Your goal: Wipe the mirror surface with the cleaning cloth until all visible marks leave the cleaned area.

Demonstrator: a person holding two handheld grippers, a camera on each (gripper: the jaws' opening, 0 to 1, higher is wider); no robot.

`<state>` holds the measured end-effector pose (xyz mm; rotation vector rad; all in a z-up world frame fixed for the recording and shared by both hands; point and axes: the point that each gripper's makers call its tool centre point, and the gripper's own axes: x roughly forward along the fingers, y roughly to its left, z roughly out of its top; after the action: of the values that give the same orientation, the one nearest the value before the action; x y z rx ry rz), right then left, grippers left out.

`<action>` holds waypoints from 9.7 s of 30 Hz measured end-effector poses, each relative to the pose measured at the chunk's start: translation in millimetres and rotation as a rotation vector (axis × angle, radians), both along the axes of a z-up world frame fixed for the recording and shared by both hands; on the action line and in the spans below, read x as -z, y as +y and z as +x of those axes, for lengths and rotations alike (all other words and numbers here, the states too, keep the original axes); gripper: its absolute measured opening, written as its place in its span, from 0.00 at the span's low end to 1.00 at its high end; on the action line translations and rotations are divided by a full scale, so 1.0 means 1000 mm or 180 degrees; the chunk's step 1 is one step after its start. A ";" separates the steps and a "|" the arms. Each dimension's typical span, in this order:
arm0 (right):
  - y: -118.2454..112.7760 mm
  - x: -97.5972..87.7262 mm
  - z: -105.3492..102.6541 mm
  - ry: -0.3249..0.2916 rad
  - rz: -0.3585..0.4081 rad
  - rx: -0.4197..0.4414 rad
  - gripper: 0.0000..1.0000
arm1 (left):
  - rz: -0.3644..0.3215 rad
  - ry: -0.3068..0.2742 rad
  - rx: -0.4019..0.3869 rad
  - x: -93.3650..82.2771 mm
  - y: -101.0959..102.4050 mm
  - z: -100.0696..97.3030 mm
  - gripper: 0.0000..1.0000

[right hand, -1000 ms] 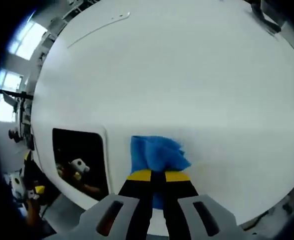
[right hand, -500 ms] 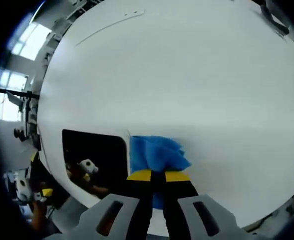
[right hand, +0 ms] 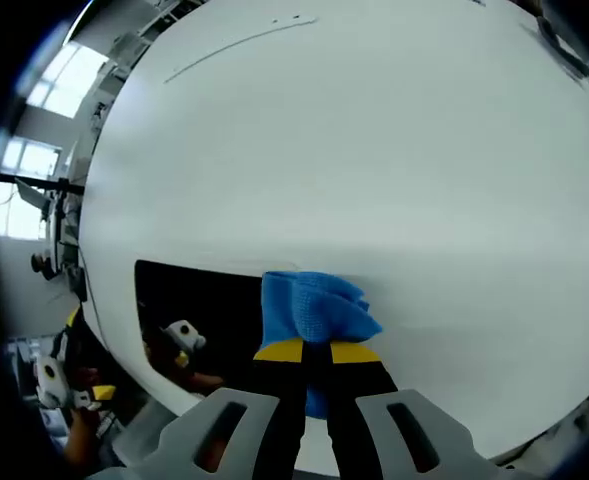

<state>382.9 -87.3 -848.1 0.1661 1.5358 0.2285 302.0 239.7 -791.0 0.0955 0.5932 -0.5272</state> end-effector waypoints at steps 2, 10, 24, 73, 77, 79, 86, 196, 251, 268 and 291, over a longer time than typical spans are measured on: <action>0.004 0.003 0.000 0.0016 0.0001 -0.0003 0.02 | -0.0028 -0.0061 -0.0022 -0.004 0.002 0.001 1.00; 0.025 0.010 -0.007 0.0060 -0.0003 -0.0078 0.02 | -0.0016 -0.0062 -0.0003 -0.008 0.003 0.003 1.00; 0.033 0.011 -0.002 0.0060 -0.0110 -0.0119 0.01 | -0.0052 -0.0029 0.0017 -0.004 0.006 0.001 1.00; 0.148 0.009 0.008 0.0010 -0.0096 -0.0447 0.01 | -0.0149 0.0080 0.0037 0.000 0.042 0.005 1.00; 0.159 0.006 0.005 0.0017 -0.0095 -0.0480 0.01 | -0.0202 0.0063 -0.0015 -0.002 0.048 0.005 1.00; 0.164 0.006 0.005 0.0030 -0.0088 -0.0495 0.01 | -0.0161 0.0059 -0.0005 -0.001 0.051 0.004 1.00; 0.181 0.007 0.011 0.0035 -0.0053 -0.0515 0.01 | -0.0203 0.0117 0.0019 -0.002 0.062 0.000 1.00; 0.228 0.007 -0.050 -0.0332 0.0219 -0.0771 0.01 | -0.0127 -0.0021 0.0047 -0.011 0.056 0.004 1.00; 0.168 0.008 -0.049 -0.0419 0.0328 -0.0661 0.01 | -0.0128 0.0013 0.0053 -0.012 0.032 0.009 1.00; 0.146 0.009 -0.048 -0.0420 0.0315 -0.0692 0.01 | -0.0096 0.0019 0.0060 -0.014 0.032 0.005 1.00; 0.111 0.010 -0.047 -0.0400 0.0324 -0.0658 0.01 | -0.0076 0.0018 0.0098 -0.017 0.027 0.007 1.00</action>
<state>336.3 24.0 -858.4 0.0715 1.4168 0.4731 309.2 266.2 -774.3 0.0806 0.5913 -0.5646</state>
